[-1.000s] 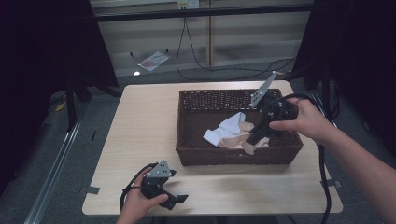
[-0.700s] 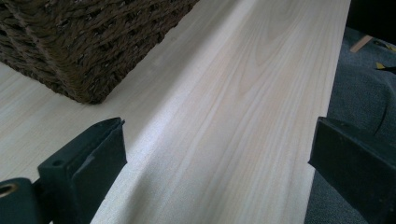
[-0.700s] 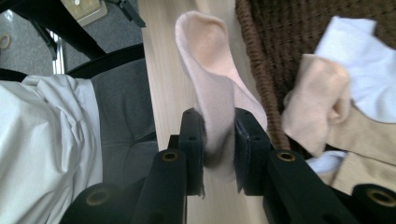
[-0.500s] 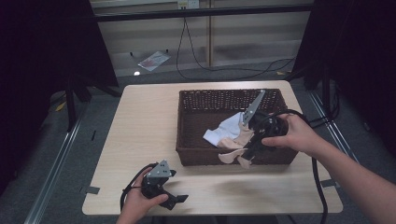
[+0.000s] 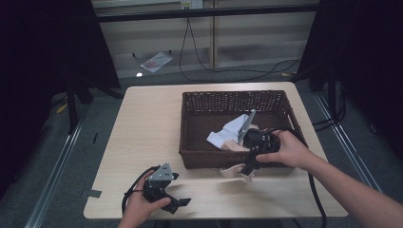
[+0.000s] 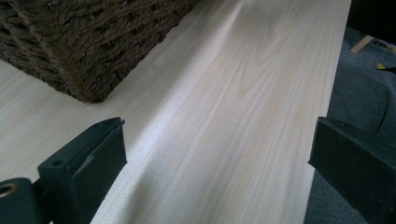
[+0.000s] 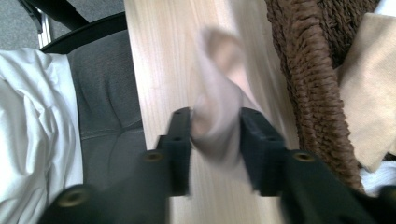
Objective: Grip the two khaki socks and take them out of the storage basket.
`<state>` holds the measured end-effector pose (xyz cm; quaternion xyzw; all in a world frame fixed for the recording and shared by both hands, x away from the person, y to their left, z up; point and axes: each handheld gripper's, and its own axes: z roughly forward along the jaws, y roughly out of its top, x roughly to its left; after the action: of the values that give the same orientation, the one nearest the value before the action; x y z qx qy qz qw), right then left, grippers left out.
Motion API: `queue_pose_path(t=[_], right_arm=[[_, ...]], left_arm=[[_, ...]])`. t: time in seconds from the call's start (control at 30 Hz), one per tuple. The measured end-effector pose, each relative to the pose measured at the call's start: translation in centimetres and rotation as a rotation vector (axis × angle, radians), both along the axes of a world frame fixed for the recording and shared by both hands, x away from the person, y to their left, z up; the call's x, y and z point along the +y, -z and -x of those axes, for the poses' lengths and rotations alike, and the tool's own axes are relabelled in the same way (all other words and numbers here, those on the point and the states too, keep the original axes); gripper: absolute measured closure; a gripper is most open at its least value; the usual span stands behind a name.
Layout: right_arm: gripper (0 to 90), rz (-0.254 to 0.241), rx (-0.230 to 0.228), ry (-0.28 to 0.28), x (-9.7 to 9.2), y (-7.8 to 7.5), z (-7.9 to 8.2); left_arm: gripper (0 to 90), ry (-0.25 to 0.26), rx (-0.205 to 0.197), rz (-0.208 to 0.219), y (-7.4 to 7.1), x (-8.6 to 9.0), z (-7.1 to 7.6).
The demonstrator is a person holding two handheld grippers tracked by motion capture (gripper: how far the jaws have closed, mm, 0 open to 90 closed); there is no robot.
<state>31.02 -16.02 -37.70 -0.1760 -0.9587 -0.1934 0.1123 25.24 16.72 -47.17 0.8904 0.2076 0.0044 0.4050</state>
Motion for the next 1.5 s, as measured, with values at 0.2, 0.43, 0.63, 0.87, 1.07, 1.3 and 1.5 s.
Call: queue_pose_path(t=[0.2,0.43,0.63,0.87,1.07,1.3,1.5], right_arm=[[45.8,-0.002,0.0,0.017,0.0,-0.5,0.0],[30.2,-0.075,-0.061,0.082,-1.2,-3.2,-1.5],[23.9,-0.073,-0.099,0.177,-1.6,-3.6,-3.4],[20.2,-0.009,-0.115,0.227,-0.9,-1.9,-5.7],[20.3,0.013,-0.1,0.264,-0.1,0.1,-7.7],[20.7,0.035,-0.089,0.316,-0.1,2.0,-8.7],[22.2,0.036,-0.076,0.334,0.3,3.7,-8.9]], left_arm=[[3.2,0.0,0.0,-0.002,0.0,0.0,0.0],[3.2,0.006,-0.002,-0.01,0.0,-0.1,0.0],[3.2,0.005,0.0,-0.008,0.0,-0.2,0.0],[3.2,0.006,-0.003,-0.001,0.1,0.0,-0.1],[3.2,0.005,-0.003,0.006,0.0,0.1,0.0],[3.2,0.001,-0.008,-0.005,-0.1,0.3,0.0],[3.2,-0.001,-0.008,-0.006,-0.1,0.3,0.0]])
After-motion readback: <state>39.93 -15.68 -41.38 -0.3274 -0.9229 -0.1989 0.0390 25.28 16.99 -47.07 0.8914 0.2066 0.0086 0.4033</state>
